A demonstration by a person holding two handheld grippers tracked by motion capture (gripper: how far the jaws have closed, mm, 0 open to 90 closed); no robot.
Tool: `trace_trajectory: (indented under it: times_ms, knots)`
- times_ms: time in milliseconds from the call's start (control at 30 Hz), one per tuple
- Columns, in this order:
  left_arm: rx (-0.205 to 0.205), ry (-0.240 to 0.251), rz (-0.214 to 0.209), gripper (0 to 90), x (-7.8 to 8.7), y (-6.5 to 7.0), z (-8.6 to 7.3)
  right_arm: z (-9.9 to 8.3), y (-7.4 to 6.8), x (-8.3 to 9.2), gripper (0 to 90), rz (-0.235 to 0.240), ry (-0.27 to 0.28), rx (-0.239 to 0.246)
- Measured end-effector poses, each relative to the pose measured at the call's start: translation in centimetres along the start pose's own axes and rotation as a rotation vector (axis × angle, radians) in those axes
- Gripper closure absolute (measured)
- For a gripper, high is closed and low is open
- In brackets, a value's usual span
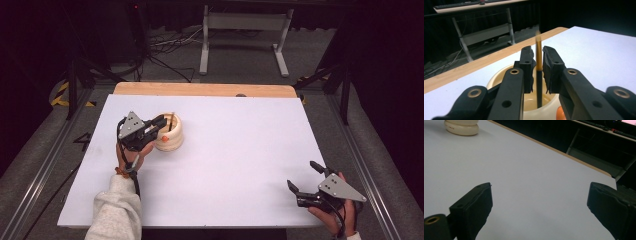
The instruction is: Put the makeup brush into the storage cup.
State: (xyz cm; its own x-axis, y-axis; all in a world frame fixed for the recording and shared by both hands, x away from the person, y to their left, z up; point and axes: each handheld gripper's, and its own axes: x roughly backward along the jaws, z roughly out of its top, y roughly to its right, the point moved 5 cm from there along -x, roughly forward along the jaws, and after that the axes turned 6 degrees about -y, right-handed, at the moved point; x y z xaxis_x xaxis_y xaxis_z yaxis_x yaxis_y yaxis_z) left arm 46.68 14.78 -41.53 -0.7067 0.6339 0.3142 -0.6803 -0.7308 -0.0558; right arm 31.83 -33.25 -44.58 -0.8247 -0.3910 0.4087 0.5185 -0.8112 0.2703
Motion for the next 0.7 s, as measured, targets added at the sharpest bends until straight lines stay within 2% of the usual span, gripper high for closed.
trace_trajectory:
  times_ms: [133,367,700]
  knots:
    - [-0.002,0.0,0.012,75.0,0.3,-0.2,0.1,0.0,0.0,0.0,7.0,0.0,0.0,0.001]
    - [-0.012,-0.009,0.075,64.5,0.9,-0.7,0.2,0.0,0.0,0.0,7.0,0.001,-0.001,0.0]
    - [-0.03,-0.018,0.106,50.6,1.4,-0.9,0.3,0.0,-0.1,0.0,7.0,0.003,0.0,-0.001]
